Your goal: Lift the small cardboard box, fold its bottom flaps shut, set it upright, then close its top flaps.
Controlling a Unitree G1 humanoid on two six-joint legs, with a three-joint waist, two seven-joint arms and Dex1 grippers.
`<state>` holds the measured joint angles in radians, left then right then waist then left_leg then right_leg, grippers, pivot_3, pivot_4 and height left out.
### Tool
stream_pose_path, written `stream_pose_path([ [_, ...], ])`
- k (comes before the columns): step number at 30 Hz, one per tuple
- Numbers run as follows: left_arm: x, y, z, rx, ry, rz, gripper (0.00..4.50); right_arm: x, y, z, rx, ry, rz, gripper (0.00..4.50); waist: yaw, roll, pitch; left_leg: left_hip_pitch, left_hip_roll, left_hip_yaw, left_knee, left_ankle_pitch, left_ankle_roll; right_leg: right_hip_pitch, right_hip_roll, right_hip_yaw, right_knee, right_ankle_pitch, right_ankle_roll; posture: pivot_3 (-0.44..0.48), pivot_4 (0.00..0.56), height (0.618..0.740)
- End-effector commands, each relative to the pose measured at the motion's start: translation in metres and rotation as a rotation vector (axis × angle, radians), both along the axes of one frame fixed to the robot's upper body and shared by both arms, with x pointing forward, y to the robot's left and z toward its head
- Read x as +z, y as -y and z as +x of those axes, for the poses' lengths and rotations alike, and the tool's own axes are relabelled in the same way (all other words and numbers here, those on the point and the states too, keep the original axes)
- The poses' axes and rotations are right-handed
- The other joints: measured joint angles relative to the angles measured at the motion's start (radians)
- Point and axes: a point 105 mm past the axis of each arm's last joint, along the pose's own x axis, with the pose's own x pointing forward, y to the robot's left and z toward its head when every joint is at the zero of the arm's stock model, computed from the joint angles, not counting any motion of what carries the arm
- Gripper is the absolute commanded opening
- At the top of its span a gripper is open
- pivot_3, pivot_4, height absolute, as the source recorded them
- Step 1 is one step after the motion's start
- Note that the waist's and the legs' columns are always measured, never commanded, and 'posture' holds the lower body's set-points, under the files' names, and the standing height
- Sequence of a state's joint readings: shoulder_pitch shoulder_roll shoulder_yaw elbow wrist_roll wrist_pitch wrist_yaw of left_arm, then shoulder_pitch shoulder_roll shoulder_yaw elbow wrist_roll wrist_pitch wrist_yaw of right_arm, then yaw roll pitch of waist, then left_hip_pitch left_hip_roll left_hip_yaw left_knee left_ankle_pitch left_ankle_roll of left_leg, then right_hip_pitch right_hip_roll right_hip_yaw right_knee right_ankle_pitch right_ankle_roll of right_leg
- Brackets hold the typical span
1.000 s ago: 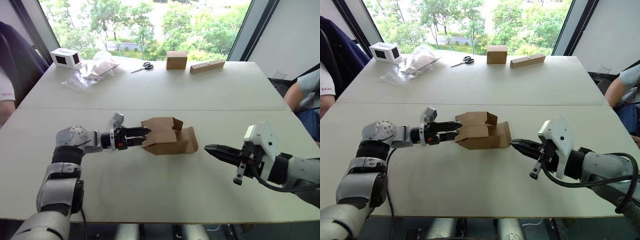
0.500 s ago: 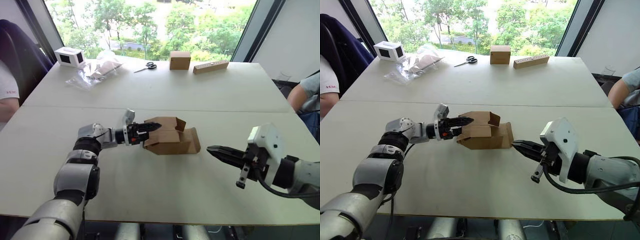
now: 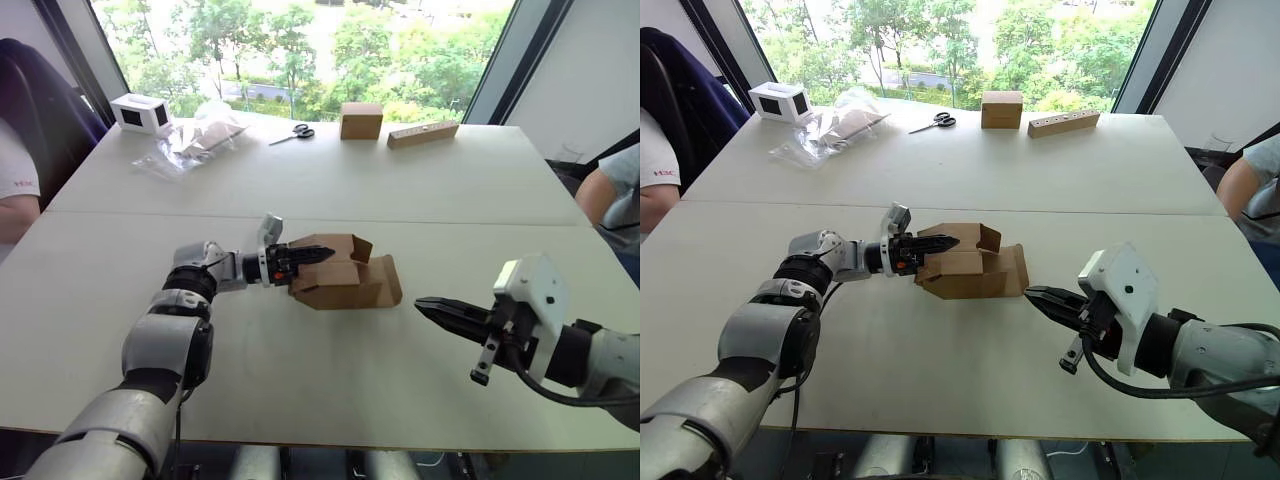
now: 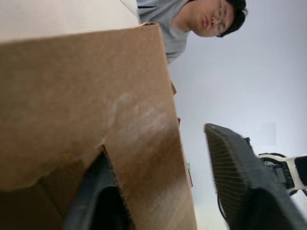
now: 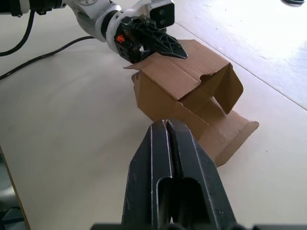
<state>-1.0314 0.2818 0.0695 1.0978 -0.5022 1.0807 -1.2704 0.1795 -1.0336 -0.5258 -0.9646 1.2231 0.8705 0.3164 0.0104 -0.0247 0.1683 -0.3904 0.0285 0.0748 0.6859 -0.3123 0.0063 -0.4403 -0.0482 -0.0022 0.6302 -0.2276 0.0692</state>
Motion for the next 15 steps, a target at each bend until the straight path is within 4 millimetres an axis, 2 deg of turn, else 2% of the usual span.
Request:
stream_pose_path([
  [1, 0.017, -0.007, 0.004, 0.002, 0.042, -0.028, 0.50, 0.008, -0.006, -0.003, 0.022, 0.048, 0.006, 0.00, 0.000, 0.000, 0.000, 0.000, 0.000, 0.000, 0.000, 0.000, 0.000, 0.000, 0.000, 0.000, 0.000, 0.000, 0.000, 0.000, 0.150, 0.740],
  [2, 0.019, -0.009, 0.005, 0.004, 0.044, -0.030, 0.09, 0.008, -0.006, -0.002, 0.023, 0.050, 0.009, 0.00, 0.000, 0.000, 0.000, 0.000, 0.000, 0.000, 0.000, 0.000, 0.000, 0.000, 0.000, 0.000, 0.000, 0.000, 0.000, 0.000, 0.150, 0.740],
  [7, 0.042, -0.021, 0.000, -0.029, 0.083, -0.084, 0.09, 0.013, -0.004, 0.008, -0.007, 0.089, 0.034, 0.00, -0.002, 0.000, 0.000, 0.000, 0.001, 0.000, 0.000, 0.000, 0.000, 0.000, 0.001, 0.000, 0.000, 0.000, 0.000, 0.000, 0.150, 0.740],
  [9, 0.058, -0.023, -0.008, -0.061, 0.115, -0.126, 0.09, 0.019, 0.001, 0.018, -0.059, 0.151, 0.041, 0.00, -0.001, 0.000, 0.000, 0.000, 0.001, 0.000, 0.000, 0.000, 0.000, 0.000, 0.001, 0.000, 0.000, 0.000, 0.000, 0.000, 0.150, 0.740],
  [11, 0.075, -0.023, -0.023, -0.108, 0.224, -0.143, 0.09, 0.026, 0.007, 0.039, -0.147, 0.232, 0.086, 0.00, -0.003, 0.000, 0.000, 0.000, 0.002, 0.000, 0.000, 0.000, 0.000, 0.000, 0.001, 0.000, 0.000, 0.000, 0.000, 0.000, 0.150, 0.740],
  [15, 0.087, -0.021, -0.043, -0.137, 0.374, -0.142, 0.09, 0.028, 0.002, 0.071, -0.227, 0.324, 0.123, 0.00, -0.008, 0.001, 0.000, 0.000, 0.002, 0.001, 0.001, 0.000, 0.000, 0.000, -0.001, 0.001, 0.001, 0.000, 0.000, 0.000, 0.150, 0.740],
])
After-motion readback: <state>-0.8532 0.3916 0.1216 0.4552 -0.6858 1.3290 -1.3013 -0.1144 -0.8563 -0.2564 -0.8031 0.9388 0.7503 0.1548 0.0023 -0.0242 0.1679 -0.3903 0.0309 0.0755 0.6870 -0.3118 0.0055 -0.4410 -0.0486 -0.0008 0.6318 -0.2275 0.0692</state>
